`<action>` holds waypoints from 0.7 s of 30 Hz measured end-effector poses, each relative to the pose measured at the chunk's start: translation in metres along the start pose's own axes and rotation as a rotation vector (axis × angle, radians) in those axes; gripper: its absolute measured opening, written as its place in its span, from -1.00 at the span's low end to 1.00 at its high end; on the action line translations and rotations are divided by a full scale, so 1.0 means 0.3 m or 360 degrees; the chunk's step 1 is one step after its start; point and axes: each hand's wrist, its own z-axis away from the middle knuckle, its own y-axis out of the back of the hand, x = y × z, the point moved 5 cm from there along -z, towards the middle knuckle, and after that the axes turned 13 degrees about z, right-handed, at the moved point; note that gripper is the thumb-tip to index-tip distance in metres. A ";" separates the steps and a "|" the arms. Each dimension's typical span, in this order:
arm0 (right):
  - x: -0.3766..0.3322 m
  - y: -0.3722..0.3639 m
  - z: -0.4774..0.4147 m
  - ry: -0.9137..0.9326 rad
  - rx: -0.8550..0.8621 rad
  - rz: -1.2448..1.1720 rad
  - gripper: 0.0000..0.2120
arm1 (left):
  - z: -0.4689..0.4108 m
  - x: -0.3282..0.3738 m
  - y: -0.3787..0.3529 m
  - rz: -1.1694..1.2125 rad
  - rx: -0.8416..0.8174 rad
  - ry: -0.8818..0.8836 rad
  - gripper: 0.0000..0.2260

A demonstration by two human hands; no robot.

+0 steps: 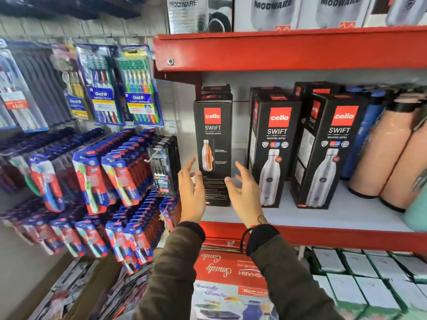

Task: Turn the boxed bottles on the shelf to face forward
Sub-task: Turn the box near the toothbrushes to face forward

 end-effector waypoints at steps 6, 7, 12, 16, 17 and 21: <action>0.028 -0.063 -0.024 -0.0098 -0.0069 0.0082 -0.49 | -0.041 -0.078 -0.012 0.0070 -0.0139 0.0237 -0.62; 0.030 -0.069 -0.022 -0.0108 -0.0079 0.0070 -0.47 | -0.043 -0.080 -0.008 0.0090 -0.0137 0.0228 -0.62; 0.020 -0.075 -0.024 -0.0072 -0.0071 0.0115 -0.36 | -0.039 -0.077 0.006 0.0359 -0.0142 0.0326 -0.66; -0.009 -0.049 -0.029 -0.0103 -0.0031 0.0140 -0.33 | -0.033 -0.047 0.015 0.0522 -0.0110 0.0432 -0.65; -0.020 -0.040 -0.029 -0.0115 -0.0015 0.0141 -0.33 | -0.033 -0.037 0.021 0.0527 -0.0095 0.0420 -0.64; -0.057 -0.012 -0.029 -0.0148 0.0134 0.0145 -0.33 | -0.033 -0.019 0.027 0.0542 -0.0018 0.0322 -0.66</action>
